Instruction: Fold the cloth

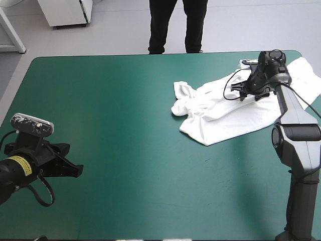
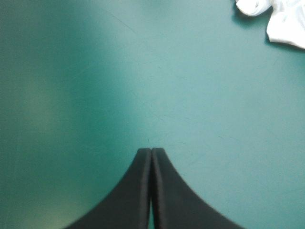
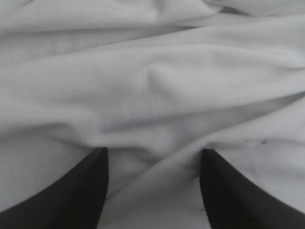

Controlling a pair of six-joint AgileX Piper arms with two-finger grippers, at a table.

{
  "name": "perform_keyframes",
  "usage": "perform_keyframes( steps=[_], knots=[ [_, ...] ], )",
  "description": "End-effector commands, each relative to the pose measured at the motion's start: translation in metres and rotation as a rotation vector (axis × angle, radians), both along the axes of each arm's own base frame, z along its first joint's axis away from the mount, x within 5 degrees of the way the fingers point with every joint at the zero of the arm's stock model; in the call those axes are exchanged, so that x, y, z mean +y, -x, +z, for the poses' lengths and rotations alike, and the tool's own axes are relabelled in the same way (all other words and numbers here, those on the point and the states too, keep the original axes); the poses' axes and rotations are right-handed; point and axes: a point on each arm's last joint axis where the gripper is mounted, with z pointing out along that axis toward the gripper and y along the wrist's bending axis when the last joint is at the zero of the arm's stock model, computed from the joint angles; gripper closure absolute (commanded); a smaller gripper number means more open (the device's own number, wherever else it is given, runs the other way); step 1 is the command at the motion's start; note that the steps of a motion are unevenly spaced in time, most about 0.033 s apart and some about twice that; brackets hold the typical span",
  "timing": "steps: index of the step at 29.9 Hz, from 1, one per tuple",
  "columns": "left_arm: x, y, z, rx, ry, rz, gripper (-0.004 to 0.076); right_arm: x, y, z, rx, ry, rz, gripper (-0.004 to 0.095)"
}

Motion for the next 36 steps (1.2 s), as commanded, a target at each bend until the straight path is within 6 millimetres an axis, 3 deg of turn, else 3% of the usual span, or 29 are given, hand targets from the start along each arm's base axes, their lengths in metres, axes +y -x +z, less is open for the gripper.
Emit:
perform_keyframes(
  steps=[1, 3, 5, 7, 10, 13, 16, 22, 28, 32, 36],
  knots=[
    [0.000, -0.001, 0.012, -0.073, 0.033, -0.006, 0.0746, 0.000, 0.004, 0.032, -0.071, 0.028, 0.006, 0.0358],
    [0.000, -0.001, 0.012, -0.071, 0.032, -0.006, 0.0746, -0.001, 0.002, 0.027, -0.061, 0.033, -0.007, 0.0376],
    [0.000, -0.001, 0.012, -0.072, 0.030, -0.008, 0.0746, 0.000, 0.003, 0.024, -0.049, 0.033, -0.011, 0.0460],
    [0.000, -0.001, 0.012, -0.074, 0.027, -0.006, 0.0746, 0.000, 0.005, 0.017, -0.025, 0.034, -0.008, 0.0613],
    [0.001, -0.002, 0.012, -0.082, 0.014, 0.001, 0.0746, 0.003, 0.010, -0.002, 0.043, 0.009, 0.018, 0.0919],
    [0.002, -0.002, 0.013, -0.087, 0.005, 0.005, 0.0746, 0.006, 0.017, -0.021, 0.114, 0.001, 0.020, 0.0915],
    [0.002, -0.002, 0.013, -0.088, 0.003, 0.006, 0.0746, 0.016, 0.022, -0.028, 0.147, -0.029, 0.026, 0.0915],
    [0.002, -0.002, 0.013, -0.088, 0.003, 0.006, 0.0746, 0.069, 0.032, 0.000, 0.094, -0.092, 0.128, 0.0914],
    [0.002, -0.002, 0.013, -0.088, 0.003, 0.006, 0.0746, 0.145, 0.060, 0.037, 0.031, -0.136, 0.281, 0.0915],
    [0.002, -0.002, 0.013, -0.088, 0.003, 0.006, 0.0746, 0.199, 0.095, 0.050, 0.027, -0.136, 0.417, 0.0914],
    [0.002, -0.002, 0.013, -0.086, 0.004, 0.006, 0.0746, 0.239, 0.145, 0.039, 0.114, -0.105, 0.528, 0.0915]
  ],
)
